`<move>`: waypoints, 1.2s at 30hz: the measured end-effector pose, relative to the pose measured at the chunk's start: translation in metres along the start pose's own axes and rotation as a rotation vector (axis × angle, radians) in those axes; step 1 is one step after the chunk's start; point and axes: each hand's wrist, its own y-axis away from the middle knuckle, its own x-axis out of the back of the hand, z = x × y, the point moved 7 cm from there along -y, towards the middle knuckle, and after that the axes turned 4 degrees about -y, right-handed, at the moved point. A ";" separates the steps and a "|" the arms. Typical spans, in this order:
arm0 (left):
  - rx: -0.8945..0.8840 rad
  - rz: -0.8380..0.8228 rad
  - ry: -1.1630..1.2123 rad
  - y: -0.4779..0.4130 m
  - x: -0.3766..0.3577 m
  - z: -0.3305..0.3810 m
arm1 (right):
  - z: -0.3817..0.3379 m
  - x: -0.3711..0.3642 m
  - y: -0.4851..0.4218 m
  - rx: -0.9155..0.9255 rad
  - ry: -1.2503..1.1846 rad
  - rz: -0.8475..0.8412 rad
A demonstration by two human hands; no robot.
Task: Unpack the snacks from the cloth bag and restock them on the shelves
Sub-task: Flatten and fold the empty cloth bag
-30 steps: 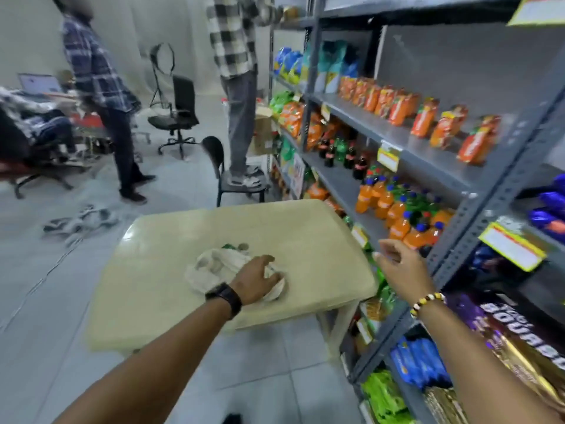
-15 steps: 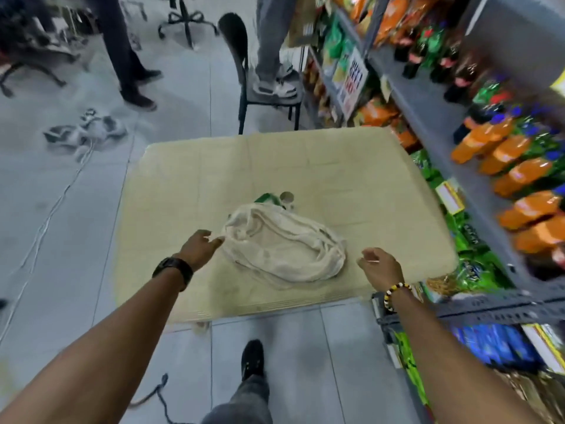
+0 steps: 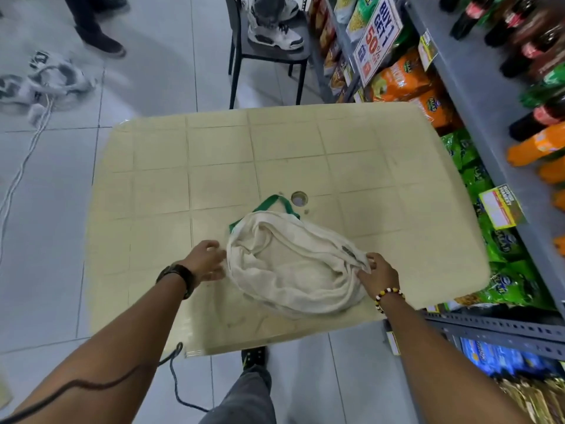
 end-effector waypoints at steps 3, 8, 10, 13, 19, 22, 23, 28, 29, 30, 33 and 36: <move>-0.070 -0.060 -0.067 -0.002 -0.005 0.009 | -0.014 0.007 -0.007 0.073 0.070 0.040; -0.166 0.102 -0.055 0.010 0.010 0.033 | -0.036 0.034 -0.011 0.102 0.067 0.070; -0.186 0.152 0.038 0.019 0.013 0.041 | -0.034 0.042 -0.012 0.070 0.100 0.044; -0.213 0.221 -0.004 0.031 0.010 0.041 | -0.034 0.048 -0.011 0.063 0.155 0.004; -0.103 0.207 -0.195 0.034 -0.023 0.001 | -0.053 0.015 -0.025 0.324 0.248 -0.175; -0.059 0.170 -0.217 0.032 -0.040 -0.013 | -0.063 -0.003 -0.038 0.395 0.371 -0.239; -0.055 0.188 -0.211 0.032 -0.043 -0.017 | -0.065 -0.005 -0.040 0.420 0.414 -0.238; -0.066 0.330 -0.095 0.039 -0.045 -0.012 | -0.080 0.017 -0.060 0.477 0.384 -0.171; -0.078 0.338 -0.062 0.044 -0.044 -0.008 | -0.081 0.028 -0.066 0.458 0.295 -0.151; -0.100 0.351 -0.035 0.050 -0.043 0.003 | -0.087 0.046 -0.074 0.426 0.182 -0.138; -0.147 0.428 -0.004 0.077 -0.027 0.033 | -0.096 0.081 -0.088 0.200 -0.335 -0.221; -0.225 0.509 0.051 0.111 -0.005 0.069 | -0.116 0.105 -0.089 0.086 -0.712 -0.374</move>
